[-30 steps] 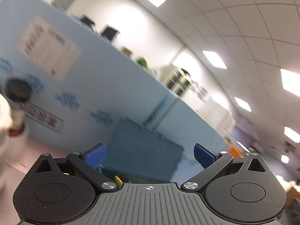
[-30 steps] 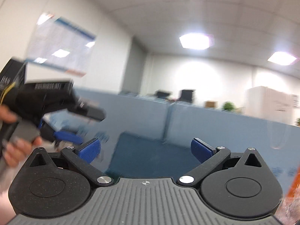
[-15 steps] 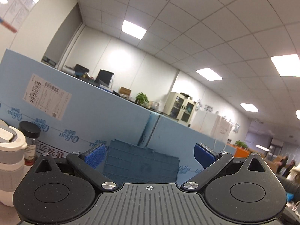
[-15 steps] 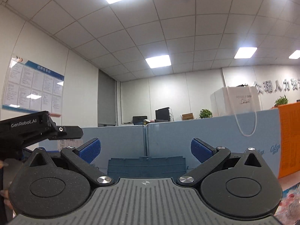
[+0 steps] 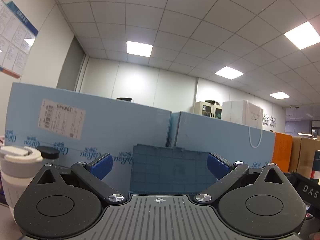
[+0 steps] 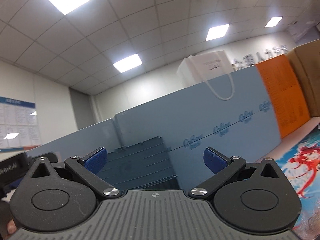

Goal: Organize rigid objects

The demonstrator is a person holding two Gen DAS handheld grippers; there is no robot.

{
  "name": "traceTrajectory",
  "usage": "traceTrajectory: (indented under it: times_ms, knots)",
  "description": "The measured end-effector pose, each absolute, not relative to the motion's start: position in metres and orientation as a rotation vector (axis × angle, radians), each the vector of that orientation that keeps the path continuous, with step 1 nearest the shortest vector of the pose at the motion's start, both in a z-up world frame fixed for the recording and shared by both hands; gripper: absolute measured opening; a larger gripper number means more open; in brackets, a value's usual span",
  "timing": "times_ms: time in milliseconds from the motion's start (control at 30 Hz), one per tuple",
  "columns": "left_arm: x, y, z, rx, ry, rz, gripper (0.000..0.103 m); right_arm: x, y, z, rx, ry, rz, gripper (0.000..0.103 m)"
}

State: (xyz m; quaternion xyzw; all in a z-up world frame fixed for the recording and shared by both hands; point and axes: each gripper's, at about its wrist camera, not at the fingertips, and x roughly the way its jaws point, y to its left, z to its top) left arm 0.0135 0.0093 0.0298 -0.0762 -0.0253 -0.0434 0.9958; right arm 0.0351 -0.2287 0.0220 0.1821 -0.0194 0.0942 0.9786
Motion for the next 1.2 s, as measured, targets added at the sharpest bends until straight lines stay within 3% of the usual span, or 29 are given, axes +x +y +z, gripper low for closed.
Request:
traceTrajectory:
  times_ms: [400, 1200]
  knots:
    - [0.015, 0.002, 0.004, -0.114, 0.044, -0.108, 0.103, 0.022, -0.221, 0.016, 0.292, -0.012, 0.209, 0.103]
    - [-0.010, 0.001, 0.010, -0.089, -0.033, -0.024, 0.103, 0.005, -0.221, 0.013, 0.271, -0.025, 0.223, 0.103]
